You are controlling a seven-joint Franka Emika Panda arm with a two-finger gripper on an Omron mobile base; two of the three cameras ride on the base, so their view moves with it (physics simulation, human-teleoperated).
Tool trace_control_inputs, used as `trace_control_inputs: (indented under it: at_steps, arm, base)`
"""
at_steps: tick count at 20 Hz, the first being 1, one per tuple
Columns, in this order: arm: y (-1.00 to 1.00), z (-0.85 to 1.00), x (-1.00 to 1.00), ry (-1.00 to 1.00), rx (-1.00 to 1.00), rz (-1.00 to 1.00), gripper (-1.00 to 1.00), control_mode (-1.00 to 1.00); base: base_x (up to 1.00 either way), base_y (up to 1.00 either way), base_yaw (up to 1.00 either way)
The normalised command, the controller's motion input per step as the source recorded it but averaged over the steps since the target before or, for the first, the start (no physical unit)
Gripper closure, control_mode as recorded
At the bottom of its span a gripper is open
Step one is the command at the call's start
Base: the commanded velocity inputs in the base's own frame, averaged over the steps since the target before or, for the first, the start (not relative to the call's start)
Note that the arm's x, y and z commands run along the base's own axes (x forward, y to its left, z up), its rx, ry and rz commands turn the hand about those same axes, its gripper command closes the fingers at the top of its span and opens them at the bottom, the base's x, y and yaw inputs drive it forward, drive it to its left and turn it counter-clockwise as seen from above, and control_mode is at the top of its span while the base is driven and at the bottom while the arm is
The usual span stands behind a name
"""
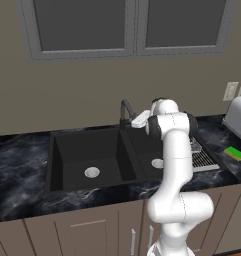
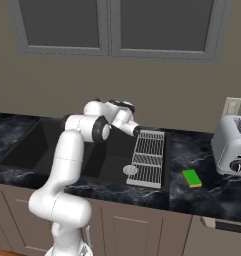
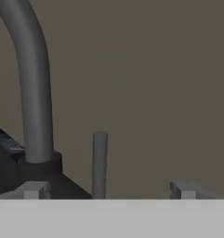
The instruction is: Soak the sponge with water for a few seconds and then drop it inside the sink.
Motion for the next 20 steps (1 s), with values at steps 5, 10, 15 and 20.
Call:
trace_control_inputs:
  at_steps: [5, 10, 15, 20]
  arm:
    - [0.0, -0.08, 0.2, 0.04, 0.0, 0.0, -1.0, -1.0]
    - [0.02, -0.02, 0.07, 0.0, 0.0, -0.03, -1.0, -1.0]
    - [0.0, -0.09, 0.04, 0.0, 0.0, -0.12, -1.0, -1.0]
    - [-0.05, -0.18, 0.0, 0.02, 0.0, -0.18, -1.0, -1.0]
  base:
    - [0.0, 0.0, 0.0]
    - [0.0, 0.0, 0.0]
    - [0.0, 0.0, 0.0]
    - [0.0, 0.0, 0.0]
